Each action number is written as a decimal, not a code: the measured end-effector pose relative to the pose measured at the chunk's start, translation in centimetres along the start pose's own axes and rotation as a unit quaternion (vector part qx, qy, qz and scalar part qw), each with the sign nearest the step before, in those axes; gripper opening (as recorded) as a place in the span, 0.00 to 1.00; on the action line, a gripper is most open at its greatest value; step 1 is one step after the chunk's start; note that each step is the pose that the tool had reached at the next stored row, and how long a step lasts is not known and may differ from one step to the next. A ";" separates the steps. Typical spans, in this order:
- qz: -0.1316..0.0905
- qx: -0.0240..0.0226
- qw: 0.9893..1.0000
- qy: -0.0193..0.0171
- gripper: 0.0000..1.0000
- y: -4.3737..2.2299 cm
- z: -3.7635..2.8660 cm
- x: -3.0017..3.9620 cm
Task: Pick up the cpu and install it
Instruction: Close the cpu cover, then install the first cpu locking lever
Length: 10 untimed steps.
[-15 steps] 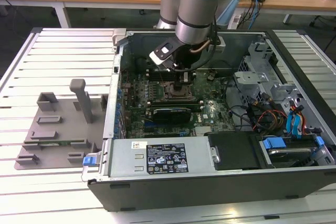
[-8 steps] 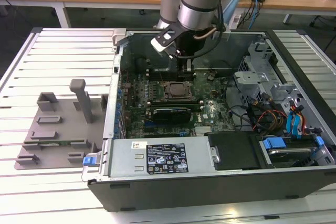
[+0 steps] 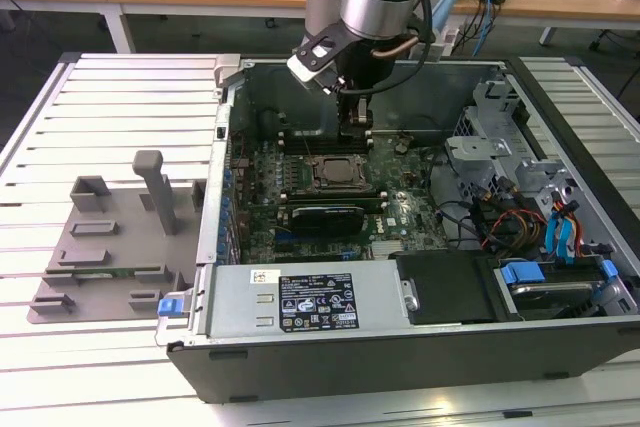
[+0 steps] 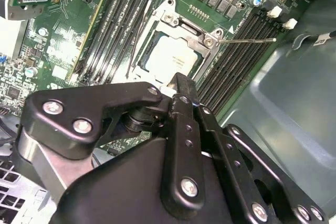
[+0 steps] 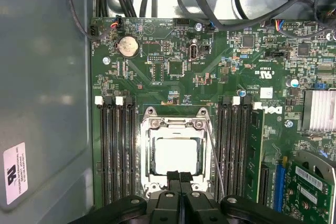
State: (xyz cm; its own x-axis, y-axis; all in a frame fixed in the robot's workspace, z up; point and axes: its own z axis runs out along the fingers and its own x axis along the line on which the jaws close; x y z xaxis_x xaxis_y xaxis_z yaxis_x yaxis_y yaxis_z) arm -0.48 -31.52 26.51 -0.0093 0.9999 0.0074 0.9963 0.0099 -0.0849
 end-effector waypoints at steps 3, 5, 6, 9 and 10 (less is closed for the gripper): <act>0.000 0.000 1.000 0.000 0.11 0.00 0.00 0.00; 0.000 0.000 1.000 0.000 0.11 0.00 0.00 0.00; 0.000 0.000 1.000 0.000 0.11 0.00 0.00 0.00; -0.018 0.000 1.000 -0.001 0.11 0.00 0.00 0.00; -0.033 0.000 0.999 -0.003 0.11 0.00 0.00 0.00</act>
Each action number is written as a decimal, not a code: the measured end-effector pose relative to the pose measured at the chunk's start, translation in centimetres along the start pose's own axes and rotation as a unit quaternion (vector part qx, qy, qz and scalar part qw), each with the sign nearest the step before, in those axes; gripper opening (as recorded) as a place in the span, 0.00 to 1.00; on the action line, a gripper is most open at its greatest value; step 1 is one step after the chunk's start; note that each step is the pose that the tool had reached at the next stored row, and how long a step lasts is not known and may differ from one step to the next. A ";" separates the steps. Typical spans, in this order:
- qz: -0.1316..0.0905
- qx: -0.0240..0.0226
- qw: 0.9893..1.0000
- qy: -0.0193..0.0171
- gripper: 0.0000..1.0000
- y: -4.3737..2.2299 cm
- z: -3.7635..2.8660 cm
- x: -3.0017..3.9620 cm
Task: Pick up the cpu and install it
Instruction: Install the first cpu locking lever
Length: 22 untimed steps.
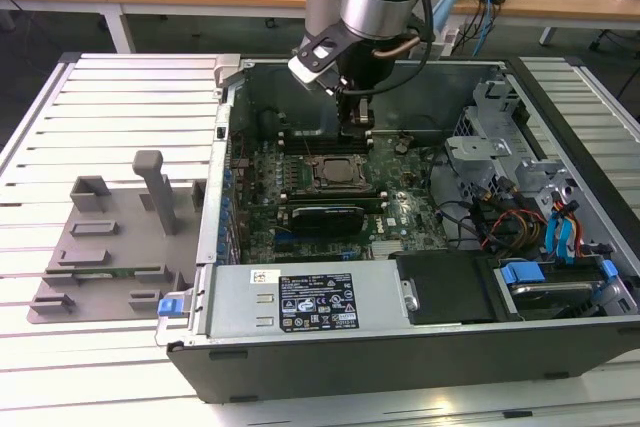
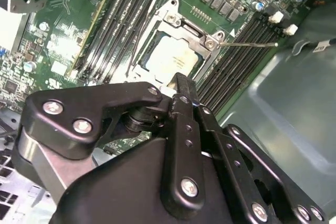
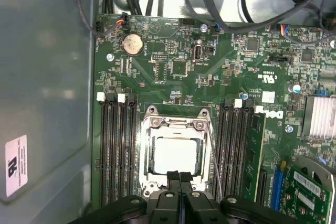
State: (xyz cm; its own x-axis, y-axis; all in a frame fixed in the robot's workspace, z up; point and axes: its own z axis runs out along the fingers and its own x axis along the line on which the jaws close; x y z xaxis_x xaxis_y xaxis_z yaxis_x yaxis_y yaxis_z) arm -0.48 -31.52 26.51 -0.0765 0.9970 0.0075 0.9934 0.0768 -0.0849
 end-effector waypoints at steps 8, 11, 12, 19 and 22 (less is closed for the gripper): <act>-0.070 0.001 0.998 -0.006 0.11 0.00 0.00 0.00; -0.088 0.001 0.996 -0.007 0.11 0.00 0.00 0.00; -0.093 0.001 0.996 -0.008 0.11 0.00 0.00 0.00; -0.161 0.001 0.987 -0.014 0.11 0.00 0.00 0.00; -0.181 0.001 0.983 -0.015 0.11 0.01 0.00 0.00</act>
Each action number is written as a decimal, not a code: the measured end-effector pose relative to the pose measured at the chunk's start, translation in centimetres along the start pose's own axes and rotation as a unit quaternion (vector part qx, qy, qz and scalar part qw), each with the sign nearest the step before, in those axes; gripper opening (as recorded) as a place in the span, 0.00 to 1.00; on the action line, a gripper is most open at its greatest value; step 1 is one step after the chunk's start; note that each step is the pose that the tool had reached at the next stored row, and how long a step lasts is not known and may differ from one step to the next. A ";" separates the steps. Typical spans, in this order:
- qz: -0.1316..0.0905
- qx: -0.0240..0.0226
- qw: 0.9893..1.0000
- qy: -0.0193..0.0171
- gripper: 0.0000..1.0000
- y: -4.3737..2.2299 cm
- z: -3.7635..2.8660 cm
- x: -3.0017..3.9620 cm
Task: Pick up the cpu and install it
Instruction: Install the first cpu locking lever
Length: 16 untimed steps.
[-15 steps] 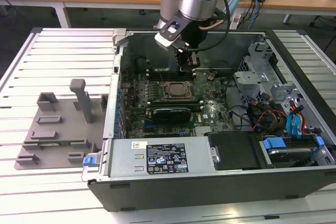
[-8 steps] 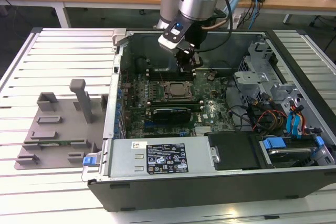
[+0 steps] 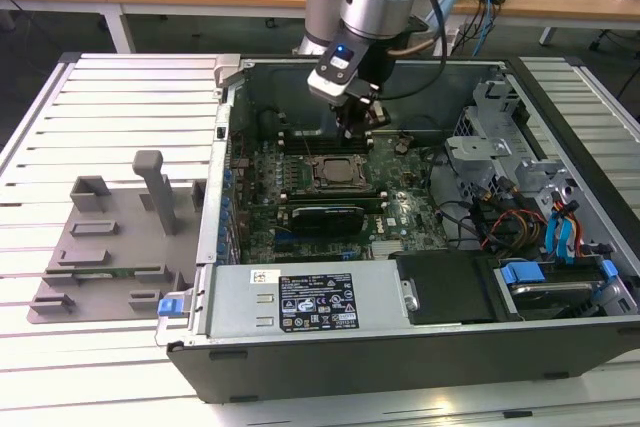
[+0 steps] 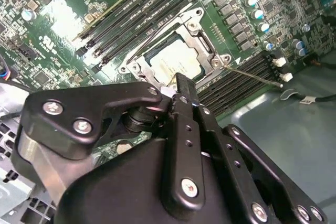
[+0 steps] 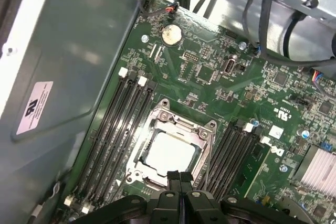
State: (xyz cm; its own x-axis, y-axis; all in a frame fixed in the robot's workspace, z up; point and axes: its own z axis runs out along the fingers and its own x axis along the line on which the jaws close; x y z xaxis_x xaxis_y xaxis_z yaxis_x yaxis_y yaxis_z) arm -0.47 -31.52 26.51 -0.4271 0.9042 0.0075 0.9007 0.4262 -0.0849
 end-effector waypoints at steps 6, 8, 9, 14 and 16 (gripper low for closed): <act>-0.029 0.000 1.000 -0.002 0.11 0.00 0.00 0.00; -0.043 0.000 0.999 -0.004 0.11 0.00 0.00 0.00; -0.050 0.000 0.999 -0.004 0.11 0.00 0.00 0.00; -0.083 0.001 0.997 -0.007 0.11 0.00 0.00 0.00; -0.092 0.001 0.996 -0.008 0.11 0.00 0.00 0.00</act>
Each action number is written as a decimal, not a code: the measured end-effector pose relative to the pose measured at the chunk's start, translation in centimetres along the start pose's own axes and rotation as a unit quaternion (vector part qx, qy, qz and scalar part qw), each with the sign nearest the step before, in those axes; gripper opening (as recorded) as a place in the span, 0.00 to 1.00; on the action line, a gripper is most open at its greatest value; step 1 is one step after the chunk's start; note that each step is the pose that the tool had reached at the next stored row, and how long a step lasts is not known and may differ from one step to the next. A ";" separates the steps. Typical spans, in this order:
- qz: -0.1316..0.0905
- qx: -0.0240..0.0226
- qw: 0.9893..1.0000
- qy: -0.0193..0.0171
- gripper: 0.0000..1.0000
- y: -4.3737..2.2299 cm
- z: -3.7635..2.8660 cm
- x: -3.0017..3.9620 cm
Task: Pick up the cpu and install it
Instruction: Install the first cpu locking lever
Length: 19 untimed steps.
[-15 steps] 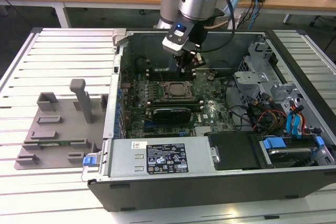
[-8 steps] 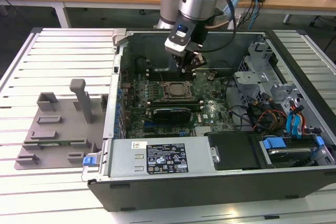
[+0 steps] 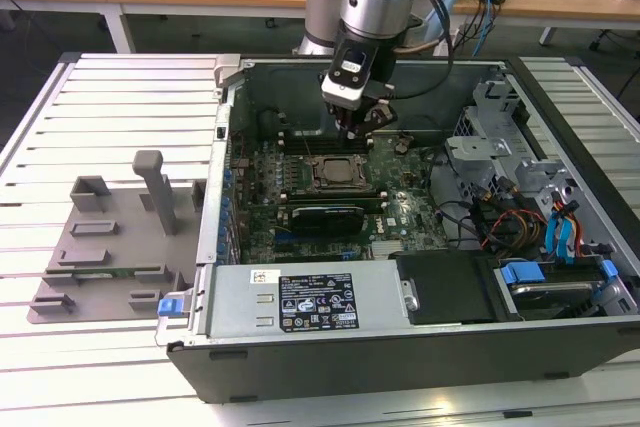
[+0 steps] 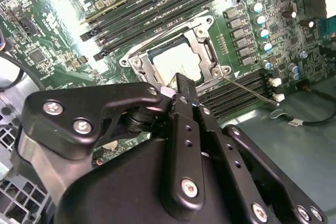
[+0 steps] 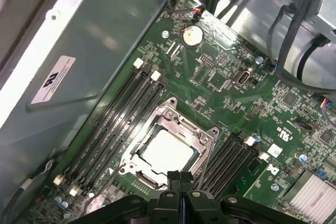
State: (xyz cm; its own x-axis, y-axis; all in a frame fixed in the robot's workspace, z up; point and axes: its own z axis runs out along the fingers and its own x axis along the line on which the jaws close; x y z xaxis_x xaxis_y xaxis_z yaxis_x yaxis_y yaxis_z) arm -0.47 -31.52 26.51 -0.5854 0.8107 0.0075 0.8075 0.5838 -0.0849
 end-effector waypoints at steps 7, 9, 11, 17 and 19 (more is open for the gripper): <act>-0.045 0.000 0.999 -0.004 0.11 0.00 0.00 0.00; -0.065 0.000 0.998 -0.006 0.11 0.01 0.00 -0.01; -0.079 0.001 0.997 -0.007 0.11 0.02 0.00 -0.01; -0.127 0.001 0.992 -0.011 0.11 0.04 0.00 -0.03; -0.139 0.001 0.990 -0.012 0.11 0.05 0.00 -0.04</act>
State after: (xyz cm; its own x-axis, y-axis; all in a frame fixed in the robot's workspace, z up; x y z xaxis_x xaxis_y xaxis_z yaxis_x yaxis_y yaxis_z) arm -0.41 -31.52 26.51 -0.7865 0.6175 0.0075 0.6148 0.7841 -0.0849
